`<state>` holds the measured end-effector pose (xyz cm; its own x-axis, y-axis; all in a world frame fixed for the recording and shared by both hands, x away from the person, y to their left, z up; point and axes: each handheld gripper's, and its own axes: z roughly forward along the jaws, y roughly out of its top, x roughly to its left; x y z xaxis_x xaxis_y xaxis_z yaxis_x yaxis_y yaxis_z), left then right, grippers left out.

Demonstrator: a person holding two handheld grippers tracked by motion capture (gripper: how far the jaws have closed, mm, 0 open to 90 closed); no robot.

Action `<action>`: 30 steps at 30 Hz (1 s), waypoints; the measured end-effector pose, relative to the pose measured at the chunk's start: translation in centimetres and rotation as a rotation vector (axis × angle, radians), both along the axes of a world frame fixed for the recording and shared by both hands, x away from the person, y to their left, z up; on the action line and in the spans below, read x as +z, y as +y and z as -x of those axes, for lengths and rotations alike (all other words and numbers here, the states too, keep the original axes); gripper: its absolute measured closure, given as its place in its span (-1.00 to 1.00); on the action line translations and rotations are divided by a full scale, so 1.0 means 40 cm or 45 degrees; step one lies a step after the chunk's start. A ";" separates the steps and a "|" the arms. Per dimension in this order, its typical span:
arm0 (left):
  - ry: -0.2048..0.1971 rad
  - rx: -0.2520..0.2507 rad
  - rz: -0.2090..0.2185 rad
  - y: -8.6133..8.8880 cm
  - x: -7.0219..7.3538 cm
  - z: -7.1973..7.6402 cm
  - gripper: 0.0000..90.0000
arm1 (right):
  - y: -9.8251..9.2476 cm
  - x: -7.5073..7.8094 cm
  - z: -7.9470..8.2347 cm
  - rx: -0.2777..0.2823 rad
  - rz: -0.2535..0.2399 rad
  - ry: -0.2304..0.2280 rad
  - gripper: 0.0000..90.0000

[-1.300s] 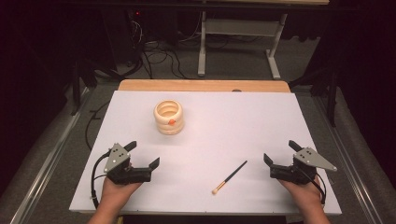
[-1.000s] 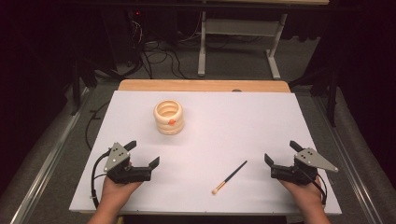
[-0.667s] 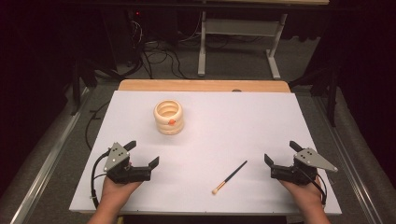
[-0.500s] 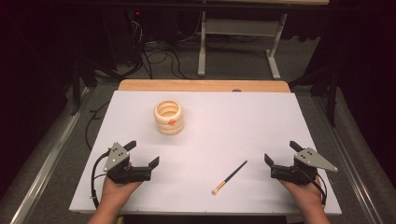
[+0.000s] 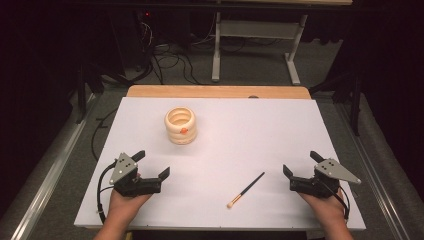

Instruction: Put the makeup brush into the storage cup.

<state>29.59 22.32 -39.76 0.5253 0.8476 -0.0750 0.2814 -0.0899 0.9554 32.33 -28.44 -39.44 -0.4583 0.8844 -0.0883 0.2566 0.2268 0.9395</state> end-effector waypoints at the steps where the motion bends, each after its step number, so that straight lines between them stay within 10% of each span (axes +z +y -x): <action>1: -0.002 0.001 0.001 0.001 0.000 0.000 -0.99 | 0.001 0.000 0.000 -0.003 -0.001 0.001 -0.98; 30: -0.008 0.004 0.053 0.011 0.006 0.001 -0.99 | 0.020 0.007 0.010 0.013 0.023 0.005 -0.98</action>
